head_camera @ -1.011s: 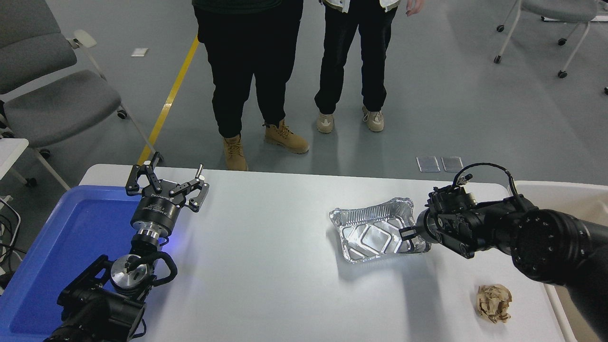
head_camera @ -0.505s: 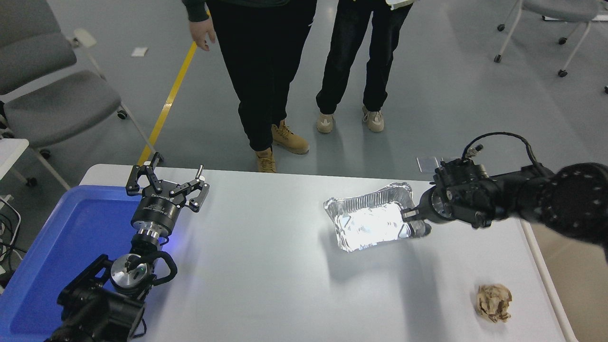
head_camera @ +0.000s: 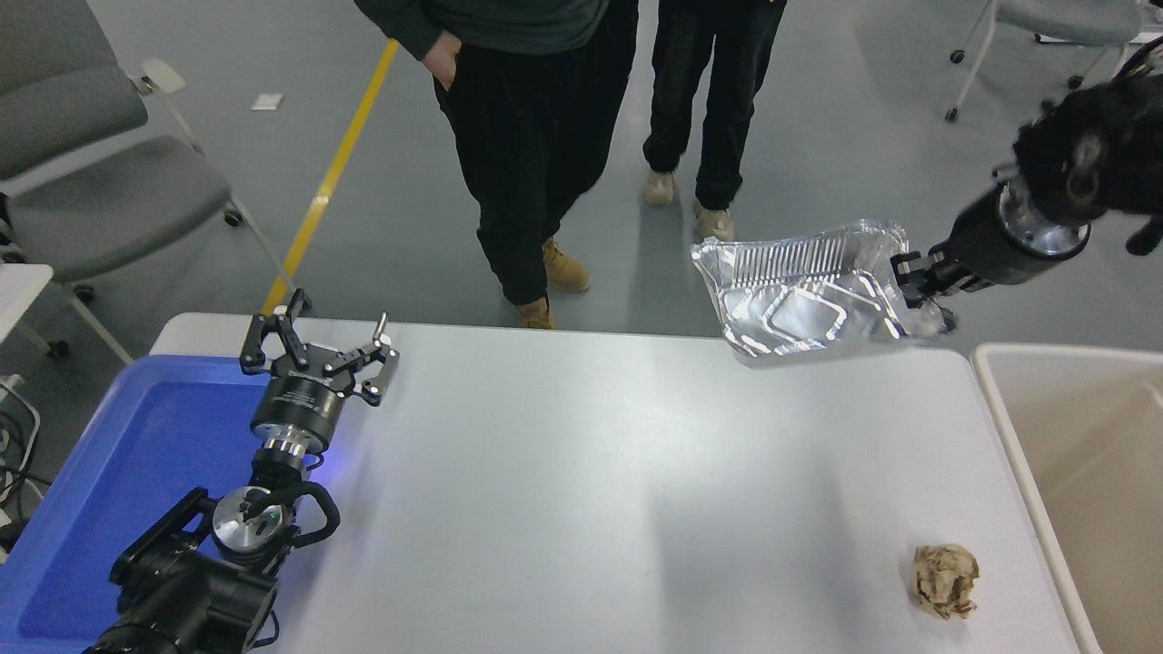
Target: Pick up foil plate and place in dustbin
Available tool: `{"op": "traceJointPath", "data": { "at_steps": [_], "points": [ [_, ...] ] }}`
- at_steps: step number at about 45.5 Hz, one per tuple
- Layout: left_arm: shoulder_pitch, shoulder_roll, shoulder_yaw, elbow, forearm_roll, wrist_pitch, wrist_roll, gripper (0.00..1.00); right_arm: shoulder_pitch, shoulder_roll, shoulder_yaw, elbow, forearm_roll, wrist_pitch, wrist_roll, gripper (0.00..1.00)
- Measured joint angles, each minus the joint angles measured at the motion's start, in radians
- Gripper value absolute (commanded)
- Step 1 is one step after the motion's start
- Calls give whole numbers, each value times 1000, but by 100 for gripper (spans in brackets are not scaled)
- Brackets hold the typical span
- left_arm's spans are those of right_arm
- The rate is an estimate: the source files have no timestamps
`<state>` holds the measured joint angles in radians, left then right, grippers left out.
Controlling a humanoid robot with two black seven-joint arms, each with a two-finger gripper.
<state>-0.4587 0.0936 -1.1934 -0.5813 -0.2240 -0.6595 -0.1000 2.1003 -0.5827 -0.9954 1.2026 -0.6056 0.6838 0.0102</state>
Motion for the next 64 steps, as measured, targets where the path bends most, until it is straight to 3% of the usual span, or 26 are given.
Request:
{"op": "traceJointPath", "data": {
  "at_steps": [11, 25, 35, 43, 54, 64],
  "points": [
    [0, 0, 0, 0, 0, 0, 0, 99, 175, -64, -53, 40, -7, 70, -6, 0],
    [0, 0, 0, 0, 0, 0, 0, 99, 254, -248, -106, -68, -16, 75, -11, 0],
    [0, 0, 0, 0, 0, 0, 0, 99, 132, -377, -60, -295, 27, -14, -13, 0],
    [0, 0, 0, 0, 0, 0, 0, 99, -115, -437, 51, -507, 145, -126, -14, 0],
    [0, 0, 0, 0, 0, 0, 0, 99, -559, -408, 264, -802, 388, -289, -15, 0],
    [0, 0, 0, 0, 0, 0, 0, 99, -977, -251, 540, -1080, 512, -440, -18, 0]
  ]
}}
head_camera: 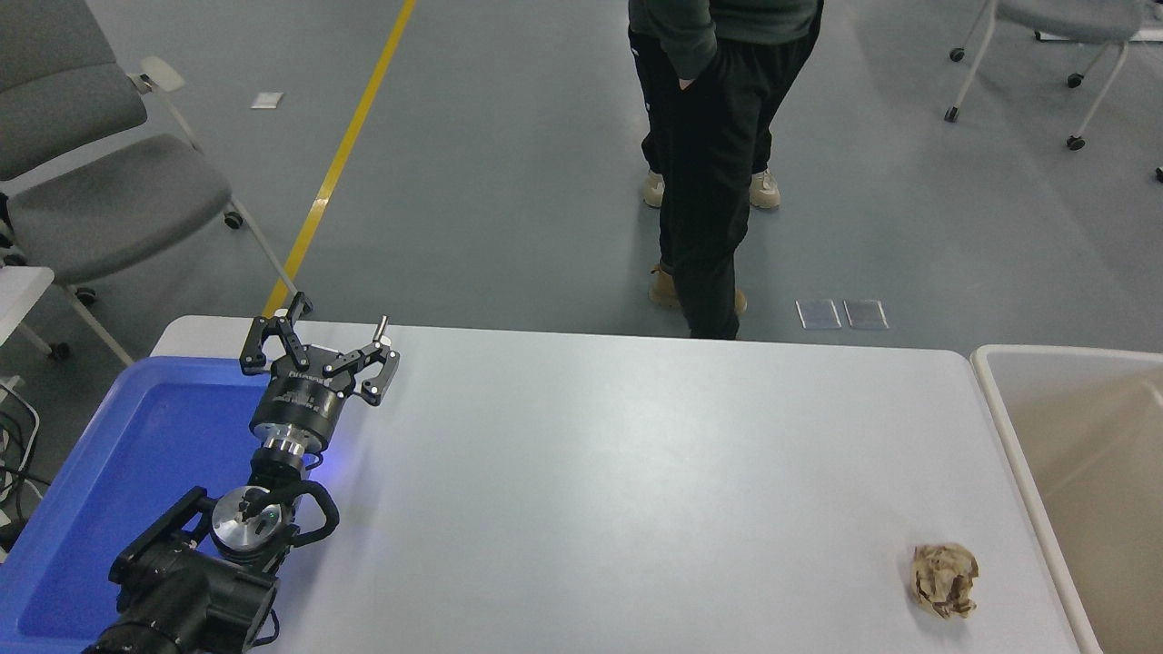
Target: Pick up foil plate and place in dustbin
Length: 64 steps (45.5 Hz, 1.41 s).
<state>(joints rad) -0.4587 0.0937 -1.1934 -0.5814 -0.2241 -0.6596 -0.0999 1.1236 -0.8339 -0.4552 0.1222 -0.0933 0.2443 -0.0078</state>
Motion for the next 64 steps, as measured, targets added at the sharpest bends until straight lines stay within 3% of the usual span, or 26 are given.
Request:
{"op": "traceJointPath", "data": {
  "at_steps": [12, 23, 64],
  "points": [
    [0, 0, 0, 0, 0, 0, 0, 99, -305, 222, 251, -164, 49, -209, -8, 0],
    [0, 0, 0, 0, 0, 1, 0, 99, -462, 352, 394, -204, 63, -340, -9, 0],
    [0, 0, 0, 0, 0, 2, 0, 99, -650, 501, 564, -220, 70, -406, -1, 2]
  ]
}}
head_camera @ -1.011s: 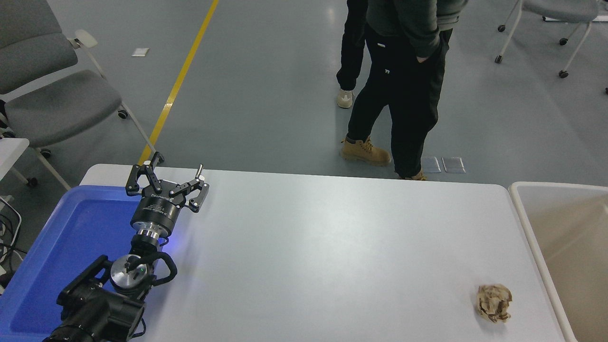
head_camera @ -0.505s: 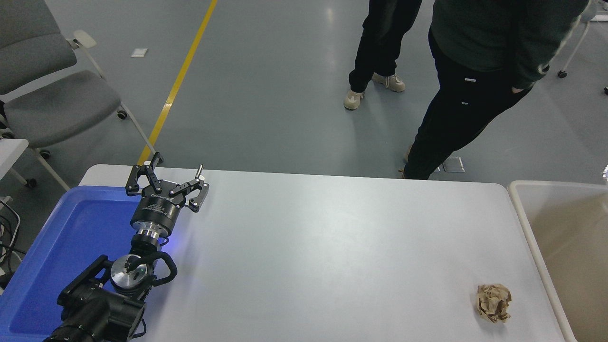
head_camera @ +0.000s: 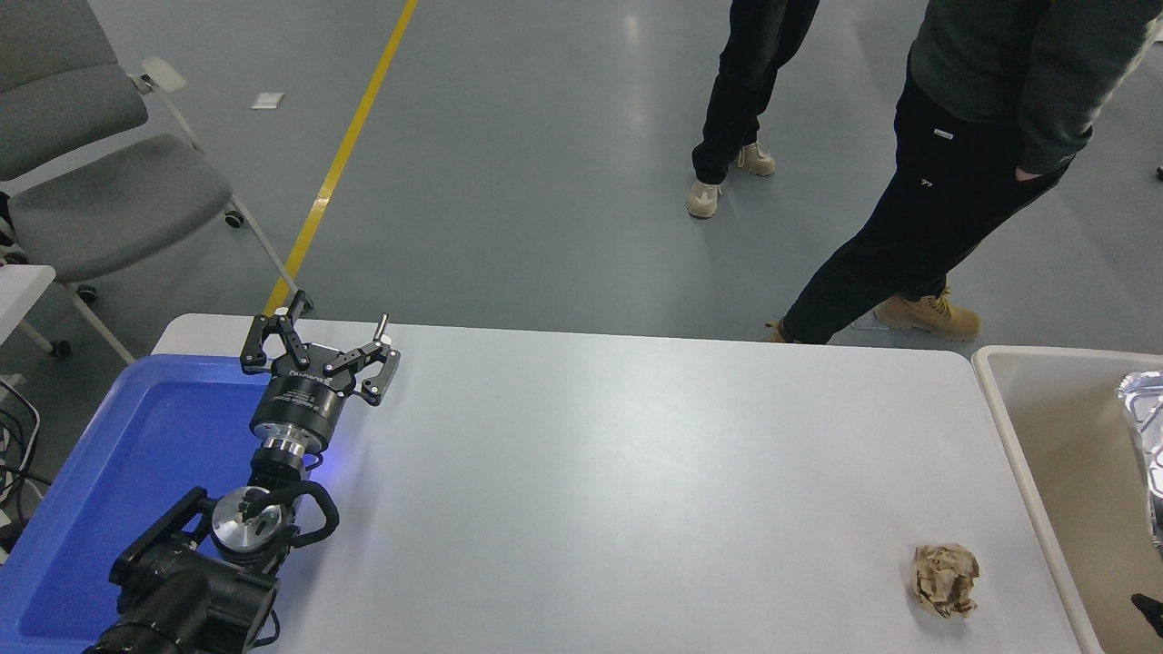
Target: Pick up foil plate and place in dustbin
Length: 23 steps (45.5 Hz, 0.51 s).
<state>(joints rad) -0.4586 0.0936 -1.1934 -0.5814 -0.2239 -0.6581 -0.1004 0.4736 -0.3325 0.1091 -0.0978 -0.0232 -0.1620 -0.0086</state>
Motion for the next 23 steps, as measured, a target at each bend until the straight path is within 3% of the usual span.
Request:
{"op": "traceJointPath", "data": {
  "at_steps": [1, 3, 4, 5, 23],
  "points": [
    [0, 0, 0, 0, 0, 0, 0, 99, -1, 1, 1, 0, 0, 0, 0, 13],
    [0, 0, 0, 0, 0, 0, 0, 99, -2, 3, 3, 0, 0, 0, 1, 46],
    [0, 0, 0, 0, 0, 0, 0, 99, -3, 3, 3, 0, 0, 0, 1, 85],
    [0, 0, 0, 0, 0, 0, 0, 99, -4, 5, 5, 0, 0, -1, 1, 100],
    [0, 0, 0, 0, 0, -1, 0, 99, 0, 8, 7, 1, 1, 9, 3, 100]
  ]
}}
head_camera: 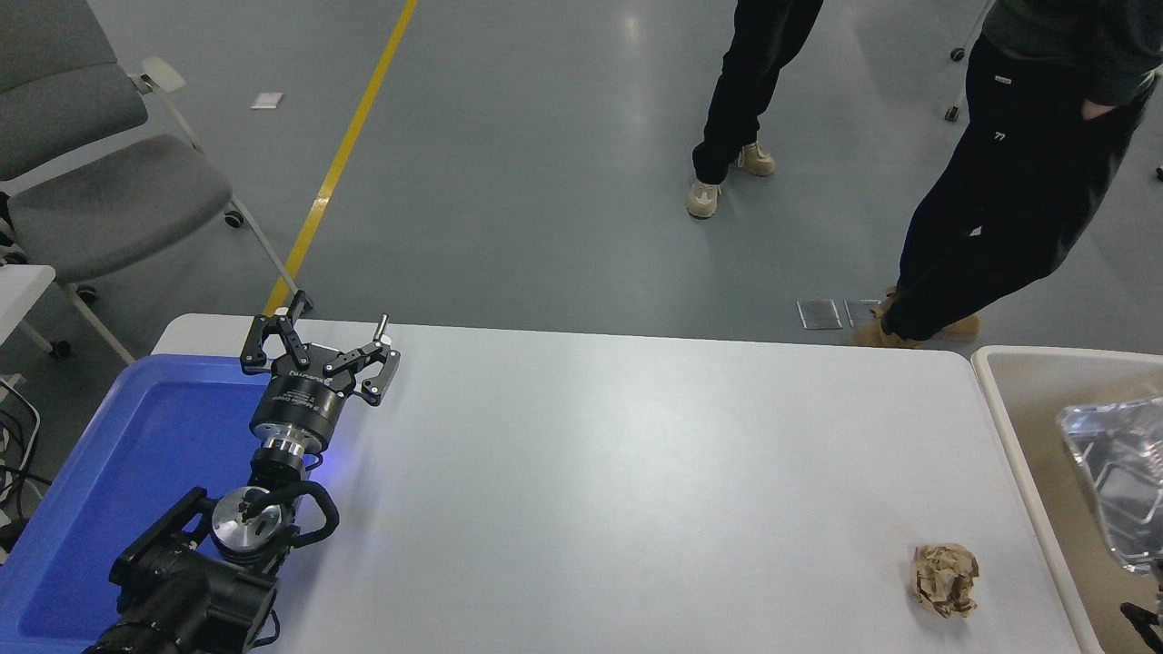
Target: Pick up foil plate and place in dustbin
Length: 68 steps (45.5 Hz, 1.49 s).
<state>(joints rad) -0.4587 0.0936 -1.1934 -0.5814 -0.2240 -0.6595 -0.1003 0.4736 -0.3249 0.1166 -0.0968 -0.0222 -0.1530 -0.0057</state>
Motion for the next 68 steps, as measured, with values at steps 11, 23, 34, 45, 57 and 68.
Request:
{"op": "traceJointPath", "data": {
  "at_steps": [11, 23, 34, 45, 57, 68],
  "points": [
    [0, 0, 0, 0, 0, 0, 0, 99, 52, -29, -28, 4, -3, 19, 1, 100],
    [0, 0, 0, 0, 0, 0, -1, 99, 174, -142, -143, 143, -10, 49, 3, 100],
    [0, 0, 0, 0, 0, 0, -1, 99, 387, -317, -227, 416, -78, 59, 6, 100],
    [0, 0, 0, 0, 0, 0, -1, 99, 633, -447, -319, 711, -259, 67, 7, 100],
    [0, 0, 0, 0, 0, 1, 0, 99, 893, -501, -506, 908, -333, 160, 7, 100],
    [0, 0, 0, 0, 0, 1, 0, 99, 1131, -527, -733, 1086, -349, 250, 7, 100]
  ]
}}
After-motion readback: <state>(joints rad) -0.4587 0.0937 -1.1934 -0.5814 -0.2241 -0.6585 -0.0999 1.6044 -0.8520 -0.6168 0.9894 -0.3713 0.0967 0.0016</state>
